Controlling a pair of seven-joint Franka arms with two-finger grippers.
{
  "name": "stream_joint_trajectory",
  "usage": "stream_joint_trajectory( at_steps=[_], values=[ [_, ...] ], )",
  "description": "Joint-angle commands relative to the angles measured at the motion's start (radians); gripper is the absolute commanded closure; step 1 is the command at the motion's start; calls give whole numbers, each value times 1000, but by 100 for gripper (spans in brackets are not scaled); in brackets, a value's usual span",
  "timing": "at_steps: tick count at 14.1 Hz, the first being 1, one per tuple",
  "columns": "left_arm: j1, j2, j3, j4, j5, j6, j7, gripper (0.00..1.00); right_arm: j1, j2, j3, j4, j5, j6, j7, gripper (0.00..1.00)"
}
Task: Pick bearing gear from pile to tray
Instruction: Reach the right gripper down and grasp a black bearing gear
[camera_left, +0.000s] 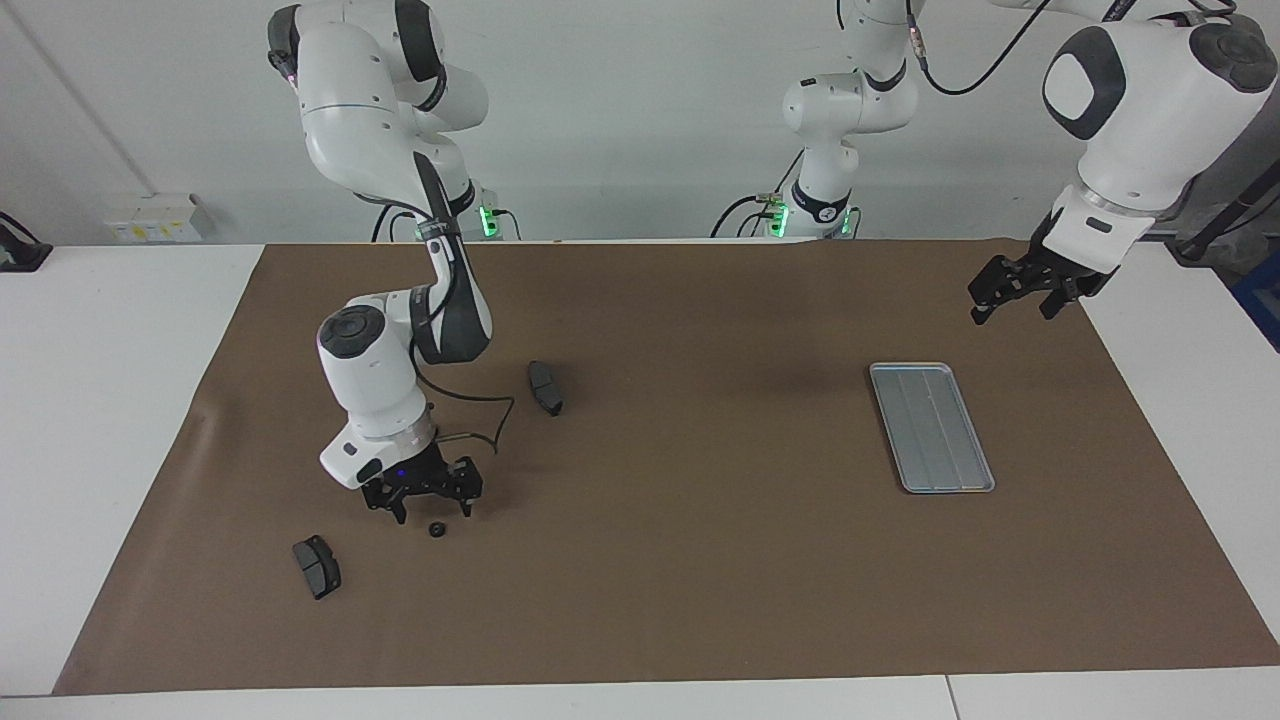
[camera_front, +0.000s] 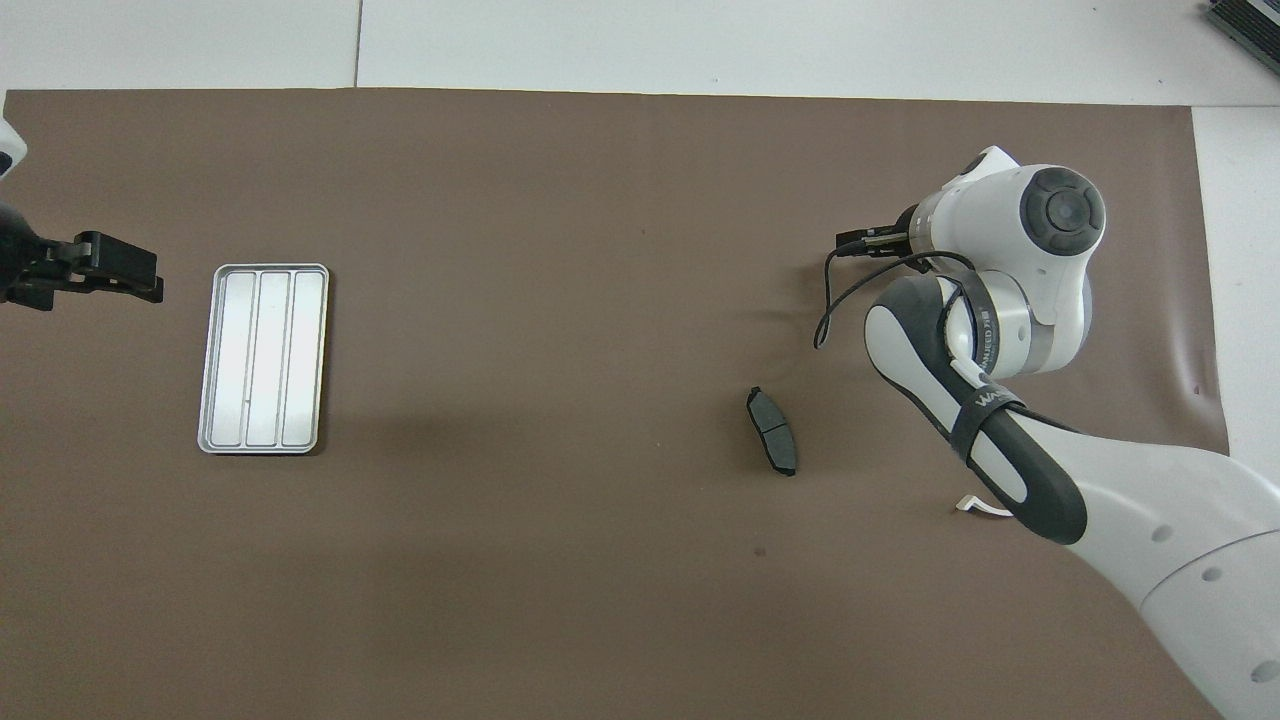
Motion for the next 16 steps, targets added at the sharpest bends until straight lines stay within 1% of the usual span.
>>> stream_joint_trajectory(
  at_steps=[1, 3, 4, 8, 9, 10, 16],
  values=[
    [-2, -31, 2, -35, 19, 14, 2, 0, -10, 27, 9, 19, 20, 33, -3, 0],
    [0, -31, 2, -35, 19, 14, 2, 0, -8, 33, 9, 16, 20, 36, -6, 0],
    [-2, -31, 2, -35, 19, 14, 2, 0, -10, 35, 9, 16, 20, 36, -6, 2],
    [-2, -31, 2, -35, 19, 14, 2, 0, -10, 36, 9, 13, 19, 34, -7, 36],
    [-2, -31, 2, -35, 19, 14, 2, 0, -10, 36, 9, 13, 19, 33, -7, 42],
    [-2, -31, 2, -35, 19, 14, 2, 0, -10, 36, 9, 11, 19, 34, -7, 45],
    [0, -31, 2, -35, 19, 14, 2, 0, -10, 38, 9, 7, 14, 51, -7, 45]
  ],
)
